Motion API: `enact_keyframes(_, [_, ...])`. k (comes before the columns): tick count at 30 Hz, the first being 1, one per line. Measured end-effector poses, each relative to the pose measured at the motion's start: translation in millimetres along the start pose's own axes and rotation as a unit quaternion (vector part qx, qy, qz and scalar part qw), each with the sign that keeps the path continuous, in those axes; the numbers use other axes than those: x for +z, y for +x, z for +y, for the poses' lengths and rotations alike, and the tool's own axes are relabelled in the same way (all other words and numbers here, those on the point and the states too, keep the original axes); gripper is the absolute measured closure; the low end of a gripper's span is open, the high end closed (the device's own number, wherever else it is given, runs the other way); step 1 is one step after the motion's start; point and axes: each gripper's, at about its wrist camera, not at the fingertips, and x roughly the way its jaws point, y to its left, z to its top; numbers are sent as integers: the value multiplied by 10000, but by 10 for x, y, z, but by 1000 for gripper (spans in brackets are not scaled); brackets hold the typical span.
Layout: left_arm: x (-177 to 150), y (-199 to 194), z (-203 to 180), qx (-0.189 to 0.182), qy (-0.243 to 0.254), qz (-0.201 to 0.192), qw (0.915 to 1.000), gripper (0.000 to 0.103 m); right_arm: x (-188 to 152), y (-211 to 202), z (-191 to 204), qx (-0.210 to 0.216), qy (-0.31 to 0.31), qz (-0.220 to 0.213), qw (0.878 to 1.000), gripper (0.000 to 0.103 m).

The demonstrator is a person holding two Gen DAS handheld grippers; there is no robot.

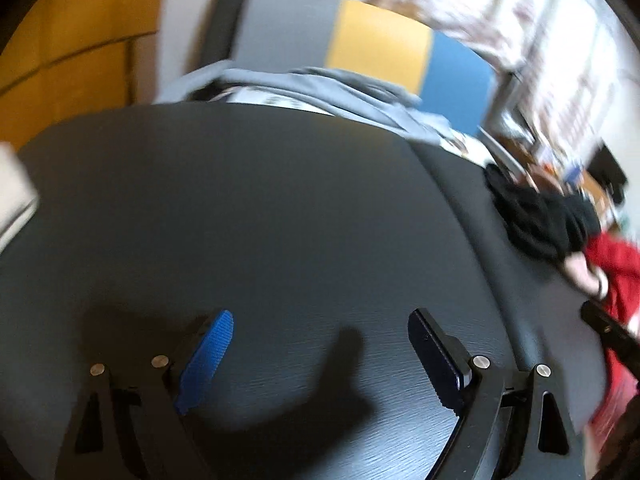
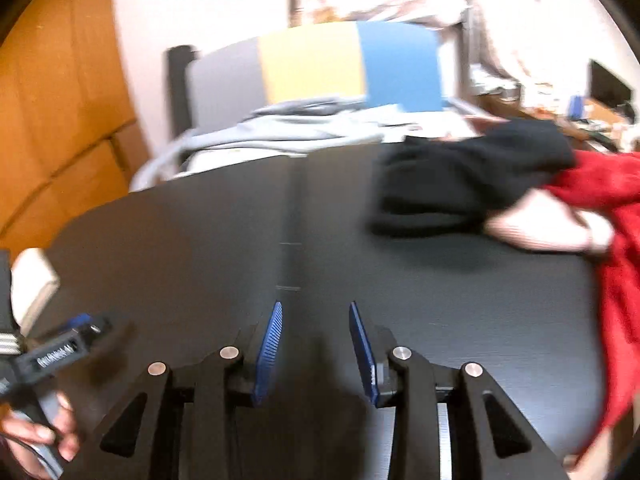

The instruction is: Fold clothes

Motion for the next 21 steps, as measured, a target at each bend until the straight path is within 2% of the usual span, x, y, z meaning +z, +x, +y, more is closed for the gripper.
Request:
enact_keyframes(5, [-20, 230, -489, -86, 473, 169, 9987, 13, -80, -190, -734, -391, 534, -133, 9977, 68])
enact_keyframes(8, [-42, 355, -602, -15, 762, 311, 9966, 11, -122, -425, -960, -1187, 445, -701, 9895, 68])
enact_keyframes(10, [-68, 390, -685, 25, 953, 334, 9949, 5, -119, -596, -979, -2166, 41, -1395, 9662, 65])
enact_keyframes(11, [-85, 380, -676, -24, 1003, 324, 9944, 3, -123, -621, -992, -2562, -114, -1634, 9526, 51])
enact_keyframes(12, [-98, 378, -676, -72, 1025, 319, 9942, 0, -127, -646, -1005, -2952, -270, -1869, 9366, 27])
enact_keyframes(13, [-111, 374, -673, -109, 1039, 303, 9941, 0, -97, -604, -1059, -3031, -300, -1766, 9360, 21])
enact_keyframes(15, [-126, 368, -668, -170, 1046, 273, 9940, 0, -2, -455, -1247, -2476, -11, -1143, 9621, 29])
enact_keyframes(16, [-139, 351, -658, -189, 1039, 262, 9941, 0, 27, -420, -1358, -2114, 230, -1023, 9718, 31])
enact_keyframes(17, [-145, 350, -655, -200, 1034, 258, 9941, 0, 39, -413, -1463, -1876, 511, -1016, 9756, 31])
enact_keyframes(18, [-144, 354, -657, -205, 1036, 255, 9941, 0, 41, -425, -1564, -1716, 817, -1077, 9758, 31])
enact_keyframes(21, [-146, 361, -661, -214, 1042, 244, 9940, 0, 71, -365, -1870, -1668, 1422, -935, 9712, 32])
